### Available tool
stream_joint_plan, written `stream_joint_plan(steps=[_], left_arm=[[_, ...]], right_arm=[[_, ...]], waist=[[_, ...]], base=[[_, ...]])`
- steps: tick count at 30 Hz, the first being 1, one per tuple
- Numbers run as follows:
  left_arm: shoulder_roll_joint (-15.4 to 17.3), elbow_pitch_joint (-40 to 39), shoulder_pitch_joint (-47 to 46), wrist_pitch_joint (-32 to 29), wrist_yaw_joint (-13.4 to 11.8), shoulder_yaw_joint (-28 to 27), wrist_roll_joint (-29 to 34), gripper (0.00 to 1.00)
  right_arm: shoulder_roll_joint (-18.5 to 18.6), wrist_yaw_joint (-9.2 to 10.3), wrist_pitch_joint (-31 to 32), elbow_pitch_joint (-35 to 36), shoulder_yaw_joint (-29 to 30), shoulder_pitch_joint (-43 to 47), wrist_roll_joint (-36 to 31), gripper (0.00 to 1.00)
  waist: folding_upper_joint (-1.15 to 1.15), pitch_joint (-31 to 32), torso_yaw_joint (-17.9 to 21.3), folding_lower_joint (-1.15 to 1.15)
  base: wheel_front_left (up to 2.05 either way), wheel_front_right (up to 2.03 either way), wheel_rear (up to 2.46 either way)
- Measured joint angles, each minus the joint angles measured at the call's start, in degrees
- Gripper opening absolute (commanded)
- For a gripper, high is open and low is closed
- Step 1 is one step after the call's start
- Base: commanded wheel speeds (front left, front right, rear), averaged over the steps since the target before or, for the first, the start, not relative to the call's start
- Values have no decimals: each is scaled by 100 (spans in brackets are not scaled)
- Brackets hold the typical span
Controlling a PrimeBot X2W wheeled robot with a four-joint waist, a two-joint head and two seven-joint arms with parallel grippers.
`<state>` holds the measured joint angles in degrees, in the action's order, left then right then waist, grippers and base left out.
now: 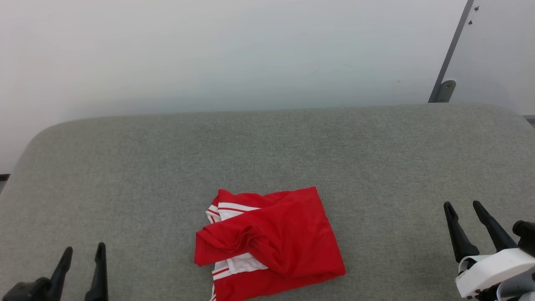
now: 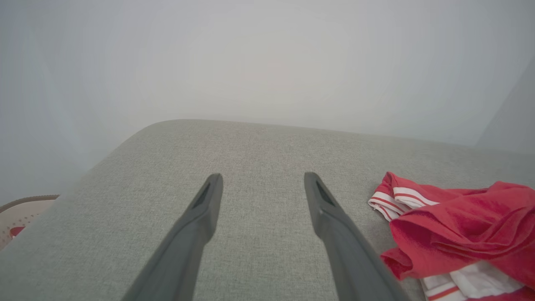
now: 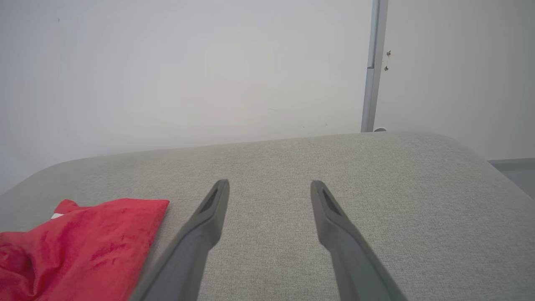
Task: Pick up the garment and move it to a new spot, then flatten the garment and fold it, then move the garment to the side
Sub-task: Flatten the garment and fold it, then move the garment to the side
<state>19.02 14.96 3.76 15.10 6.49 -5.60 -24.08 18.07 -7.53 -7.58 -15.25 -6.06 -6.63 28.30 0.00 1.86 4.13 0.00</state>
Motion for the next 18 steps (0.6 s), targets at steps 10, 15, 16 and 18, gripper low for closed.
stream_joint_plan(steps=[10, 15, 16, 18], left_arm=[[5, 1, -21, 0, 16, 75, 9, 100], [31, -3, -24, -3, 27, 124, 15, 100], [35, -3, -25, -4, 27, 126, 13, 100], [40, 2, -27, -27, 26, 136, 1, 100]], right_arm=[[-75, 0, 175, 108, -13, 1, -53, 100], [-152, 0, 565, 149, -226, -27, 20, 100], [-153, 0, 666, 143, -296, -51, 45, 100], [-175, 0, 851, 144, -447, -156, 75, 100]], waist=[[0, -7, -162, 0], [0, -22, -356, 0], [0, -27, -404, 0], [0, -40, -509, 0]], base=[[0, 0, 0], [0, 0, 0], [0, 0, 0], [0, 0, 0]])
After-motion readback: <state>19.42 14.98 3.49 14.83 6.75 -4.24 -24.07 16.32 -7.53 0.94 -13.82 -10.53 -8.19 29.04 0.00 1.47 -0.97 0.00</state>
